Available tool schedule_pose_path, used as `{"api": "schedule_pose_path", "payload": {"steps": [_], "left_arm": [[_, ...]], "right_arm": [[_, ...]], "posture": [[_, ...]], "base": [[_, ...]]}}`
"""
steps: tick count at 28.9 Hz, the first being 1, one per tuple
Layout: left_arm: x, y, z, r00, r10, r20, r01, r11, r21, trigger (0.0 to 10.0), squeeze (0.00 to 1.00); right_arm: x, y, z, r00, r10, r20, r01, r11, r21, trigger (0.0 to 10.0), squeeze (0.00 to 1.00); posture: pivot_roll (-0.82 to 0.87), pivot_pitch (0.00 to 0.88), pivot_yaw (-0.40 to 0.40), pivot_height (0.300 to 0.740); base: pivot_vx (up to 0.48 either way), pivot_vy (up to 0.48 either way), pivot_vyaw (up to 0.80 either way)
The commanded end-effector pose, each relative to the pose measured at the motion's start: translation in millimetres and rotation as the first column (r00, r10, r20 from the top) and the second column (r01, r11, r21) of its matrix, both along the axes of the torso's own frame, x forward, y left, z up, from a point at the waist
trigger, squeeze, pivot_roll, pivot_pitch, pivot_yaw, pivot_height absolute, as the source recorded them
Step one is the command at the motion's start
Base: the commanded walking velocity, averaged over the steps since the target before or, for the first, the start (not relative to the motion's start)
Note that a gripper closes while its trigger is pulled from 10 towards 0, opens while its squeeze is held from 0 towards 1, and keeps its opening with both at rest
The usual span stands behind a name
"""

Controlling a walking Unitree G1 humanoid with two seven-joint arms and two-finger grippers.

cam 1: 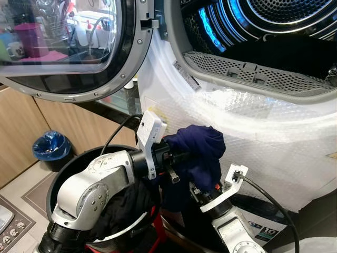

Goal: Clothes washing

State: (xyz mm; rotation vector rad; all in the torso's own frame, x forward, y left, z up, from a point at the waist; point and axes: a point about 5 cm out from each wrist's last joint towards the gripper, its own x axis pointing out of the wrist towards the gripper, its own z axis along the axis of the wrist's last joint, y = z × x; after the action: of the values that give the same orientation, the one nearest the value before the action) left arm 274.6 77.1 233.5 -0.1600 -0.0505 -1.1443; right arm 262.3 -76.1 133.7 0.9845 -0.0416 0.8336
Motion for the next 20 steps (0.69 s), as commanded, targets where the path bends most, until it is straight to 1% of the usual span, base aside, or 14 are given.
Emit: {"api": "schedule_pose_path", "payload": {"steps": [1, 13, 14, 15, 20], "left_arm": [[0.5, 2.1, -5, 1.000, 0.025, -0.005, -0.025, 0.999, 0.037, 10.0, 0.00], [2.2, 5.1, -2, 0.999, 0.044, 0.011, -0.045, 0.999, 0.024, 10.0, 0.00], [3.1, 6.1, -1, 0.999, 0.050, 0.011, -0.051, 0.999, 0.018, 10.0, 0.07], [4.2, 7.6, 0, 0.998, 0.058, 0.004, -0.058, 0.998, 0.007, 10.0, 1.00], [4.1, 14.0, 5, 0.998, 0.059, -0.007, -0.059, 0.998, -0.031, 10.0, 1.00]], "right_arm": [[-6.1, 8.6, 18, 0.996, 0.030, 0.086, -0.037, 0.996, 0.080, 0.0, 0.00], [-6.6, 6.5, 17, 0.996, 0.027, 0.081, -0.033, 0.997, 0.075, 0.0, 0.00], [-6.1, 6.2, 16, 0.997, 0.024, 0.077, -0.030, 0.997, 0.070, 0.0, 0.00], [-5.4, 6.0, 15, 0.997, 0.022, 0.076, -0.026, 0.998, 0.063, 0.0, 0.00], [-2.3, 4.2, 14, 0.998, 0.000, 0.069, -0.004, 0.999, 0.054, 0.0, 0.00]], "posture": [[-0.03, 0.032, 0.027, 0.740], [-0.02, 0.048, 0.026, 0.740], [-0.02, 0.050, 0.026, 0.740], [-0.02, 0.054, 0.025, 0.740], [-0.02, 0.060, 0.025, 0.740]], "base": [[0.000, 0.000, 0.00], [0.000, 0.000, 0.00], [0.000, 0.000, 0.00], [0.000, 0.000, 0.00], [0.000, 0.000, 0.00]]}}
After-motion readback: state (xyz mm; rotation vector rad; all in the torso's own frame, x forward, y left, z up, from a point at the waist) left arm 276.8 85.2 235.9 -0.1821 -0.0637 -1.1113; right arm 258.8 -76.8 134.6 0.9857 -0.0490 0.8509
